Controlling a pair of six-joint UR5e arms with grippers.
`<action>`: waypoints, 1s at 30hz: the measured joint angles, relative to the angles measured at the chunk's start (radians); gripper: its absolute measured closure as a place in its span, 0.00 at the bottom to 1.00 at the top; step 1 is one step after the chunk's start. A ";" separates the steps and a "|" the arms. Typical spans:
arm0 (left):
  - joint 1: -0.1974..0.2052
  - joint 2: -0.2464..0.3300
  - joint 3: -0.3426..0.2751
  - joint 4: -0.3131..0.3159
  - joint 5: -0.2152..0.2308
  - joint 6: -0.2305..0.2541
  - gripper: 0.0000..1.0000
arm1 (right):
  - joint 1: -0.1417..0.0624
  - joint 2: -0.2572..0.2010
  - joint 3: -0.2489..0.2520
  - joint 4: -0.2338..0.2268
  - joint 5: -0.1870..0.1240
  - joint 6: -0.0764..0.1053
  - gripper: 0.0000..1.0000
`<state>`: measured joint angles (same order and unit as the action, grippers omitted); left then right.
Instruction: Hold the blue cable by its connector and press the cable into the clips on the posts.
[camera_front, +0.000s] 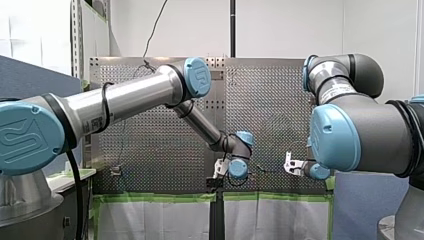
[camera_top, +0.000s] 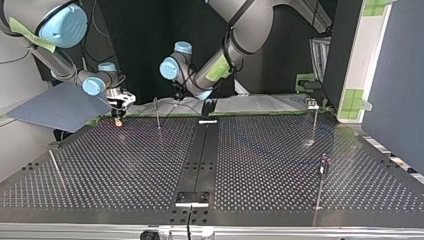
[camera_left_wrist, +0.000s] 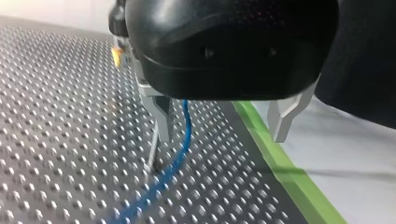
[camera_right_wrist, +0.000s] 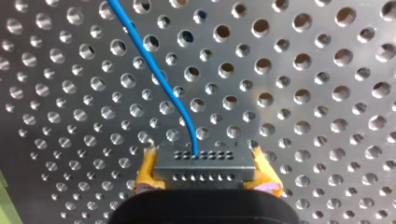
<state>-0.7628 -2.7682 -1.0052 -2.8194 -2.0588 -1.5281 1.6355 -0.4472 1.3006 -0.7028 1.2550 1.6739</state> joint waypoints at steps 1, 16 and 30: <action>-0.003 0.000 0.005 0.000 -0.001 0.002 0.00 | 0.000 0.000 0.000 0.000 0.000 0.000 1.00; -0.070 -0.001 0.028 -0.002 -0.001 -0.002 0.00 | 0.002 0.000 0.000 0.000 0.000 0.000 1.00; -0.094 -0.010 0.042 0.022 -0.021 -0.029 0.00 | 0.001 0.000 0.000 0.000 0.001 0.000 1.00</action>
<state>-0.8567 -2.7786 -0.9629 -2.7973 -2.0798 -1.5573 1.6368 -0.4467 1.3009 -0.7028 1.2558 1.6739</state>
